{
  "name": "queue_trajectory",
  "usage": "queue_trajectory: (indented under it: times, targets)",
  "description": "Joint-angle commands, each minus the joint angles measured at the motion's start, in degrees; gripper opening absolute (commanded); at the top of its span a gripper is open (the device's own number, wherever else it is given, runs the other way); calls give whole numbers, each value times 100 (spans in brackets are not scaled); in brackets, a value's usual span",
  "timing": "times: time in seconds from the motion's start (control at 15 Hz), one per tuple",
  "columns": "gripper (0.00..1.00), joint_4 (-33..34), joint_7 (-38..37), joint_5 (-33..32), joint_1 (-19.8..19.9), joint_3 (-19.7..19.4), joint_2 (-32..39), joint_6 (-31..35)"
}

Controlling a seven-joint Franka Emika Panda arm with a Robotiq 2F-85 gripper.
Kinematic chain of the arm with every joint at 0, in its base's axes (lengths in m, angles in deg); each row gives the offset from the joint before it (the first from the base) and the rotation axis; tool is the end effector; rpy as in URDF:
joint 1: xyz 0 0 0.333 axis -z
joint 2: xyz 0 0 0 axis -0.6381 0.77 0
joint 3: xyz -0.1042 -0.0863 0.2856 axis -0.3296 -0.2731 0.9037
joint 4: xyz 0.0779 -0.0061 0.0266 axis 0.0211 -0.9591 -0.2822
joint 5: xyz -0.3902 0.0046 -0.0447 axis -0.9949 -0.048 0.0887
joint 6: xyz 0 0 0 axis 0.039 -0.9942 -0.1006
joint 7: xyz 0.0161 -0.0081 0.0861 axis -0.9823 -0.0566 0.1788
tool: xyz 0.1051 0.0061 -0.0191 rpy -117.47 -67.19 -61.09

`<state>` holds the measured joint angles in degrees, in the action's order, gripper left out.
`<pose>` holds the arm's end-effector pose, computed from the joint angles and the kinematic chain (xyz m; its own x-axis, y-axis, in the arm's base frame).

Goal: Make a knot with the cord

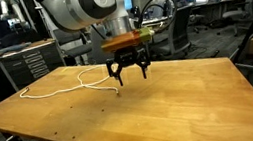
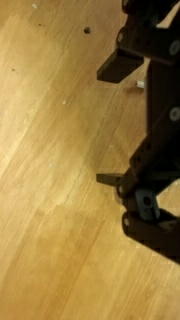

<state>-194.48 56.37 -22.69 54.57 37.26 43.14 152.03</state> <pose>0.5114 -0.1722 0.2232 0.8351 0.5402 -0.1040 0.5487 -0.8315 0.0865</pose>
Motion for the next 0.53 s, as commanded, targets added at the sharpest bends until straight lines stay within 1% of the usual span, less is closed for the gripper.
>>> queue_trajectory:
  times: [0.0,0.13,0.27,0.4,0.47]
  targets:
    - [100,-216,597,724,72,393,67,107]
    - [100,-282,904,1045,31,601,234,230]
    - [100,-361,897,1270,-34,791,393,656]
    - [100,-452,783,1348,-80,948,557,1320]
    - [100,-468,666,1288,-127,970,655,1635]
